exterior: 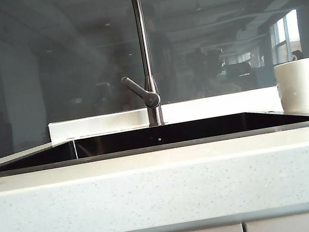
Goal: Pick up the mug next to the sink, go to the faucet to get some water, pour the water into the sink, and finally put the mug back to its place.
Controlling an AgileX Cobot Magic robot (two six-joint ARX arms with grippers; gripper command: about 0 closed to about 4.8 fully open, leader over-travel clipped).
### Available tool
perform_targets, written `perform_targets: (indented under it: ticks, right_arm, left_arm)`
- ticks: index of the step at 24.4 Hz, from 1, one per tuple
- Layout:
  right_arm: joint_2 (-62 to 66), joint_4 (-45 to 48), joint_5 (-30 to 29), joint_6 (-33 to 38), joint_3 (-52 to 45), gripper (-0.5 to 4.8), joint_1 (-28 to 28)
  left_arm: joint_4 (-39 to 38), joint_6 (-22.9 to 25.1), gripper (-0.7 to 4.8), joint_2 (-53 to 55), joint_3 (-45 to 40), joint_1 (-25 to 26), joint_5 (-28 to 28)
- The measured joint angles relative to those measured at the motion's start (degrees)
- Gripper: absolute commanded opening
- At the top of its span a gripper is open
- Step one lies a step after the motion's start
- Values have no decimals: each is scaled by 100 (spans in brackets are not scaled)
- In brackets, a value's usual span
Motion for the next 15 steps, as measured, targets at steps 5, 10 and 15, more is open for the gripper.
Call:
perform_targets:
  ticks: [5,10,15]
  right_arm:
    - [0,0,0,-2,0,-9,0]
    - [0,0,0,0,0,-8,0]
    - [0,2,0,0,0,-8,0]
  left_arm:
    - [63,-2,-5,-2,0,0,0]
    - [76,-2,-5,-2,0,0,2]
    - [28,-2,-5,-2,0,0,2]
